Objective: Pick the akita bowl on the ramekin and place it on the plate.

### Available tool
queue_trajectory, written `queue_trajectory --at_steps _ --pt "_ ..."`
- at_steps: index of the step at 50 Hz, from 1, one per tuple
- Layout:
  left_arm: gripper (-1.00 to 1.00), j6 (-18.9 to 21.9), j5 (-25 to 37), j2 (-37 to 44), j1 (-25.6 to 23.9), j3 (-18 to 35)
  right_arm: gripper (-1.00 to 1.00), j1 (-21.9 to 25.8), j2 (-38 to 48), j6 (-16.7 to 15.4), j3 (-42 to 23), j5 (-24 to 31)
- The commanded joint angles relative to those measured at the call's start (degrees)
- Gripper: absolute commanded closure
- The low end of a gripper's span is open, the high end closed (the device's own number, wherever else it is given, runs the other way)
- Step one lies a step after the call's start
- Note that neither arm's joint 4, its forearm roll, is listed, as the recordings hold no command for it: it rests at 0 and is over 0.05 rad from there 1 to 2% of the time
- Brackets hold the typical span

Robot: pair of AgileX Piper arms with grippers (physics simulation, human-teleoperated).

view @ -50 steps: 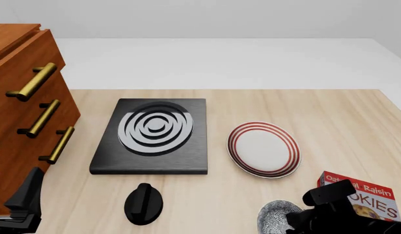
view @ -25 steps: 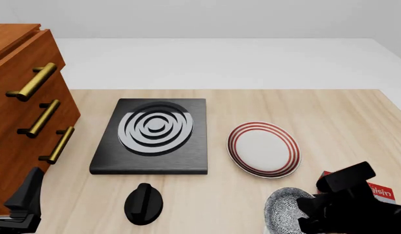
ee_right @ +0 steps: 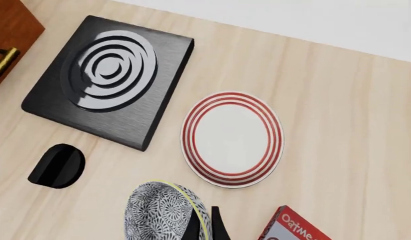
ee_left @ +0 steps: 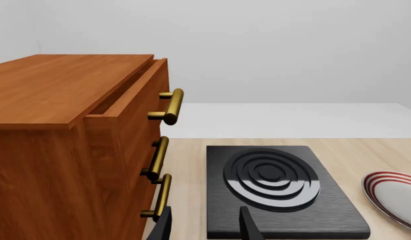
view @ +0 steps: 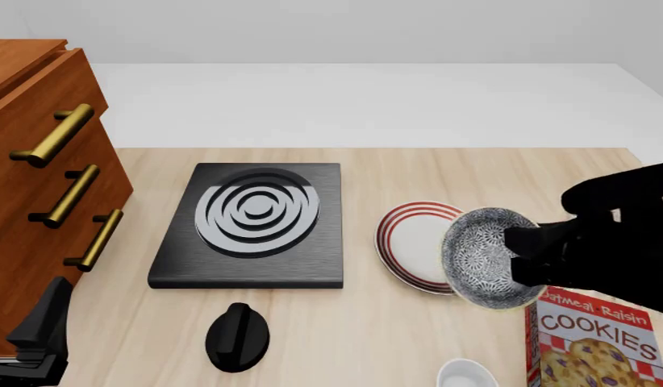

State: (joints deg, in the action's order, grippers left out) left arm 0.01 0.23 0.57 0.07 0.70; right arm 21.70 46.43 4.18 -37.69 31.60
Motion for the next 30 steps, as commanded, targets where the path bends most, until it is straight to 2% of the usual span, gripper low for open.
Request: queue_trajectory --at_steps 1,8,12,16,18,19,30 --pt "-1.00 0.00 -0.41 0.25 0.00 -0.18 1.00 -2.18 4.58 3.28 -4.72 -6.30" --pt "-1.00 0.00 -0.60 0.31 0.01 -0.30 1.00 -3.98 8.24 4.19 -4.71 -10.49" --pt "-1.00 -0.02 -0.67 0.37 0.01 -0.29 1.00 -4.94 10.67 6.72 -4.35 -14.20" --pt "-1.00 0.01 -0.41 0.27 0.01 -0.15 1.00 -4.99 12.95 7.86 -4.33 -17.08" --pt "-1.00 -0.02 -0.78 0.41 0.01 -0.36 1.00 -4.86 14.54 10.31 -3.38 -19.26" --pt "-1.00 -0.02 -0.56 0.32 0.01 -0.23 1.00 -4.95 15.19 9.97 -3.13 -20.09" --pt "-1.00 -0.02 -0.74 0.51 0.02 -0.21 1.00 -6.39 23.61 18.29 -0.67 -29.89"
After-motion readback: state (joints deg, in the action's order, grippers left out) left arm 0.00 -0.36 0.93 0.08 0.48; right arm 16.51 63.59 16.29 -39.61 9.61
